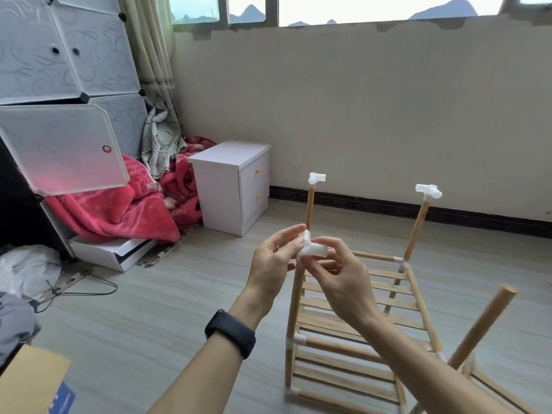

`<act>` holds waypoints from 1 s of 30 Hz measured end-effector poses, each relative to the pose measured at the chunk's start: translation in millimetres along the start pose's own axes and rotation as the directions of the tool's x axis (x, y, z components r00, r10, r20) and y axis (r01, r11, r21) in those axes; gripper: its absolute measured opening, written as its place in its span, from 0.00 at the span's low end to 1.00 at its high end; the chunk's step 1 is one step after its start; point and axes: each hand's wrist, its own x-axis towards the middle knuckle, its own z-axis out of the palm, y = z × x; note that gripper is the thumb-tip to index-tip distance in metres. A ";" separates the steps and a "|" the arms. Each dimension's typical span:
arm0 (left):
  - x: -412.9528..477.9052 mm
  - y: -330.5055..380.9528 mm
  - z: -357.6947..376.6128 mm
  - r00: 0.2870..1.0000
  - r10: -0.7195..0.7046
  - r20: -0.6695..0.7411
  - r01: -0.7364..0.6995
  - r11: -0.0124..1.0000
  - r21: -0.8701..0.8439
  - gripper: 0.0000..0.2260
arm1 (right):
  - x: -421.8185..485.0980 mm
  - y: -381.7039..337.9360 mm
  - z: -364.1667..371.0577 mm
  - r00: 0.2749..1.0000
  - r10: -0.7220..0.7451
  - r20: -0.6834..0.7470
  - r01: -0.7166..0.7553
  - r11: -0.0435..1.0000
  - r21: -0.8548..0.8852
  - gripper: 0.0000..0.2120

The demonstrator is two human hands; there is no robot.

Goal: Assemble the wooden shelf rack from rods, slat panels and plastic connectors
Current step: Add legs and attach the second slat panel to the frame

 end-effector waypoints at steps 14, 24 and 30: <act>-3.5 -6.3 3.9 0.999 0.033 -0.022 -0.033 0.999 -0.012 0.10 | -0.7 2.4 -1.2 1.000 -0.009 0.008 0.010 0.991 -0.130 0.19; -3.1 -13.9 -32.2 0.996 -0.022 -0.092 0.019 0.999 -0.033 0.19 | -0.5 22.9 -7.9 0.988 0.070 0.135 -0.041 0.977 -0.208 0.34; -28.5 -97.0 -149.9 0.901 -0.156 -0.404 0.258 0.942 0.213 0.12 | -16.7 83.8 4.2 0.934 0.219 0.283 -0.019 0.821 -0.571 0.29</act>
